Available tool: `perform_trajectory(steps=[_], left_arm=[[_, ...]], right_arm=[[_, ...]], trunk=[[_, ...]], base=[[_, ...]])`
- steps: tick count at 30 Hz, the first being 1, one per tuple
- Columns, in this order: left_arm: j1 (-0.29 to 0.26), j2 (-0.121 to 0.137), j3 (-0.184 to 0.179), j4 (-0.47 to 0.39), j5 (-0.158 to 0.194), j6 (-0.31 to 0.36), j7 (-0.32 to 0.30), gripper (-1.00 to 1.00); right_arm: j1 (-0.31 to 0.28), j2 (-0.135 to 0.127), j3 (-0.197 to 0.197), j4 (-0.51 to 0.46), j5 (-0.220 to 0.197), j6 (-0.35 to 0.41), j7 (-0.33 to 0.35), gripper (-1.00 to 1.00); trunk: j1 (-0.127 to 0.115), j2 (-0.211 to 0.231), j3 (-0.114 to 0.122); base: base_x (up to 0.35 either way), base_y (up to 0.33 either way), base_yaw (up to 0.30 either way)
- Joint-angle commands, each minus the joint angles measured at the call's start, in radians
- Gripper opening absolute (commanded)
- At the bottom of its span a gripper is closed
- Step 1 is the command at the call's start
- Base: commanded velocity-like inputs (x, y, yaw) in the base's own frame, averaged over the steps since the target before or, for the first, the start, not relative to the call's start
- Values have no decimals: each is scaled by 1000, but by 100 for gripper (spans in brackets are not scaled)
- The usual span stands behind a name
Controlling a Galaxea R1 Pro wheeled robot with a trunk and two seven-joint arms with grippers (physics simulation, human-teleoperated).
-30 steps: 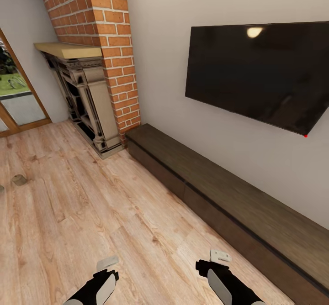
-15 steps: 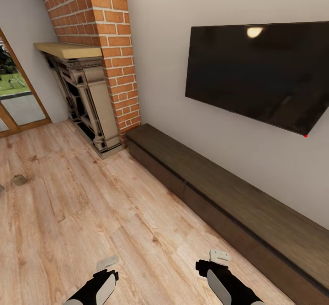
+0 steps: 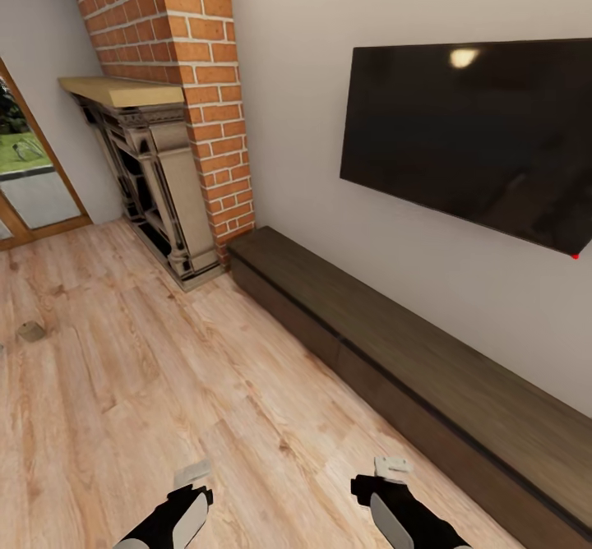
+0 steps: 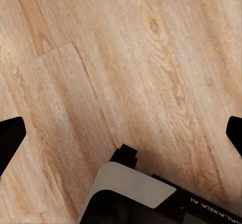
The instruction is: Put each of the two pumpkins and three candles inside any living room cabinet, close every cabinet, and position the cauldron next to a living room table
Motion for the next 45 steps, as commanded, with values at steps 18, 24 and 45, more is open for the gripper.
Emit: perform_trajectory(steps=[18,24,45], left_arm=[[0,-1,-8,-2,5,6,7,100],[0,-1,-8,-2,6,6,7,100],[0,-1,-8,-2,8,6,7,100]], right_arm=[[21,-5,106,43,-10,-83,23,100],[21,-3,109,43,-11,-81,23,100],[21,0,112,42,-7,-80,25,100]], trunk=[[1,-1,-1],[1,-1,-1],[1,-1,-1]], base=[[96,44,29],[0,0,0],[0,0,0]])
